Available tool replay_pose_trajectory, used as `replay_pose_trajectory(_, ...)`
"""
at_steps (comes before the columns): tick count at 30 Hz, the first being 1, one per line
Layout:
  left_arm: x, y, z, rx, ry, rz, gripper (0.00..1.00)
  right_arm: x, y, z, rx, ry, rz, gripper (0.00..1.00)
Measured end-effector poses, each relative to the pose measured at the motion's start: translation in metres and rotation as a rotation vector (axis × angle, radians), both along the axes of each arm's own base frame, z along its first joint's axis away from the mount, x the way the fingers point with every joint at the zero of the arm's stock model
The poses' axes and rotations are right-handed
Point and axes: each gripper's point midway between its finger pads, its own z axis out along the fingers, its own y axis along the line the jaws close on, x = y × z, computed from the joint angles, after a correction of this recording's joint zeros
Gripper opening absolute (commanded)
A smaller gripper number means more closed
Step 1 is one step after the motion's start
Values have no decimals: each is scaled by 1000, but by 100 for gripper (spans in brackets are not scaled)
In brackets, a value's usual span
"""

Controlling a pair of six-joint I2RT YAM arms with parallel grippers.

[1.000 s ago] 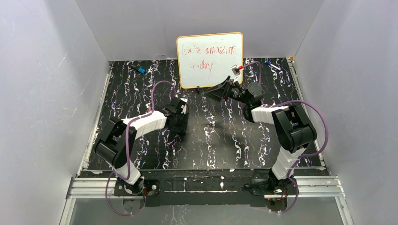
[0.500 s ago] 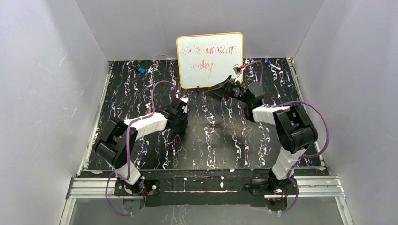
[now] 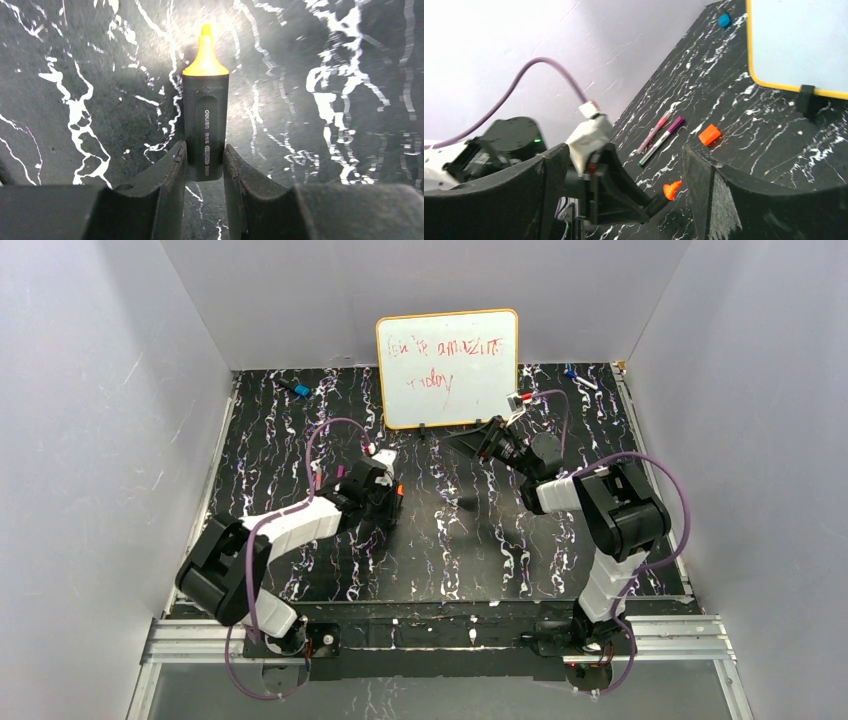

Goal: Insert the pens into the pen caps

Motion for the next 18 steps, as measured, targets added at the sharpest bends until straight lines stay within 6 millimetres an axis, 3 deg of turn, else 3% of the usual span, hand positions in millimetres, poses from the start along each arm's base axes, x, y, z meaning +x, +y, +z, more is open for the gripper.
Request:
replay_pose_trajectory(6,6,-16,36,-141,-127,-25,0,10,9,-39,7,163,-31,80)
replay_pose_trajectory(10,12,-23,52,-192,-176,-33,0,5,25,-64,-23,256,-18,68)
replay_pose_trajectory(18,13,-24,55,-198,-183,-33,0,-10,66,-71,-57,285,59,61)
